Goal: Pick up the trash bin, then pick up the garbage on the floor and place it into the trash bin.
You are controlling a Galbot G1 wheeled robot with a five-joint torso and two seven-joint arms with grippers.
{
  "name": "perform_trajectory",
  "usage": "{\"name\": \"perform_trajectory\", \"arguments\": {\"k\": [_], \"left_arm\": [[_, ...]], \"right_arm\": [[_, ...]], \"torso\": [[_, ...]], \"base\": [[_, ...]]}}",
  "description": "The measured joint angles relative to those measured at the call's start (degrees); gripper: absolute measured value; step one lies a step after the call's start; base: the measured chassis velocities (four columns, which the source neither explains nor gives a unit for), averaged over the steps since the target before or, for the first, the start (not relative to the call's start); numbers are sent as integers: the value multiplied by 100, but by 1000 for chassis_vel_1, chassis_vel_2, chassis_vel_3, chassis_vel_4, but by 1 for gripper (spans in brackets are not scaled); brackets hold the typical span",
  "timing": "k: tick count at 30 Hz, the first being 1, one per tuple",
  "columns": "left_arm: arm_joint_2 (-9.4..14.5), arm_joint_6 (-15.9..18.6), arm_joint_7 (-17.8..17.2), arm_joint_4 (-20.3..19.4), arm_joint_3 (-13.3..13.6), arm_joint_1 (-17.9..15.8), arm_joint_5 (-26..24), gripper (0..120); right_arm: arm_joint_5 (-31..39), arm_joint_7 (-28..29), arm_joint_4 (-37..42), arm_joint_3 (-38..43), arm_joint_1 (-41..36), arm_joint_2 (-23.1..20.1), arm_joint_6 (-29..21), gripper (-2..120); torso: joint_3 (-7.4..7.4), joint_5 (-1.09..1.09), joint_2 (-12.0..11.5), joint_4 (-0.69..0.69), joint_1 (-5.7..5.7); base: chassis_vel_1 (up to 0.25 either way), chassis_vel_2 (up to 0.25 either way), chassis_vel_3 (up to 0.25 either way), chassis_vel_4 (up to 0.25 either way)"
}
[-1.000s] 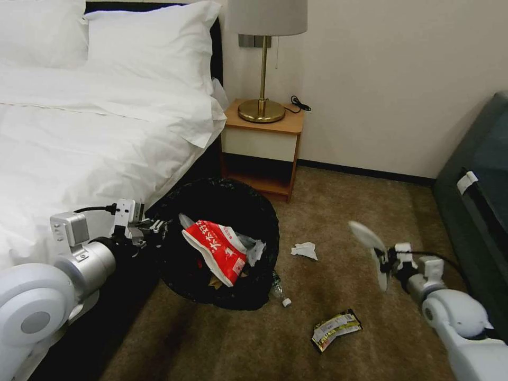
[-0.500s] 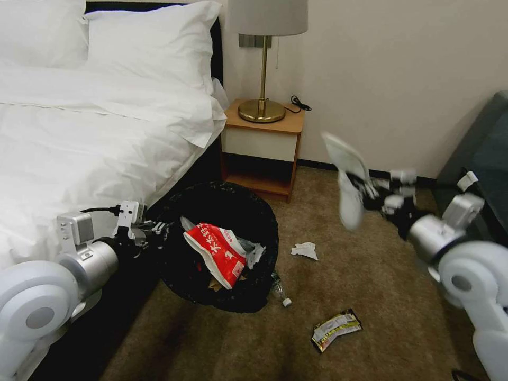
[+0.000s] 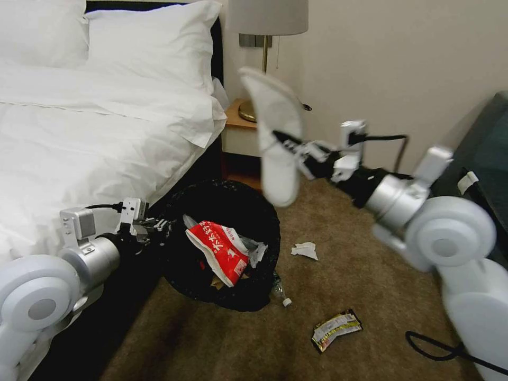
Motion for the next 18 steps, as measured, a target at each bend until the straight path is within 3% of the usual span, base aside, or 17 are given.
{"name": "perform_trajectory", "arguments": {"k": [7, 12, 18], "left_arm": [[11, 0, -12, 12, 18, -7, -10, 1], [7, 0, -65, 15, 27, -9, -21, 1], [36, 0, -130, 14, 5, -10, -89, 1]], "right_arm": [[-122, 75, -201, -1044, 574, 344, 15, 2], [-677, -275, -486, -1772, 739, 506, -137, 2], [-1096, -423, -737, -2110, 773, 610, -140, 2]], "torso": [[0, 0, 0, 1, 0], [-1, 0, 0, 1, 0], [0, 1, 0, 1, 0]], "base": [[0, 0, 0, 0], [0, 0, 0, 0], [0, 0, 0, 0]]}}
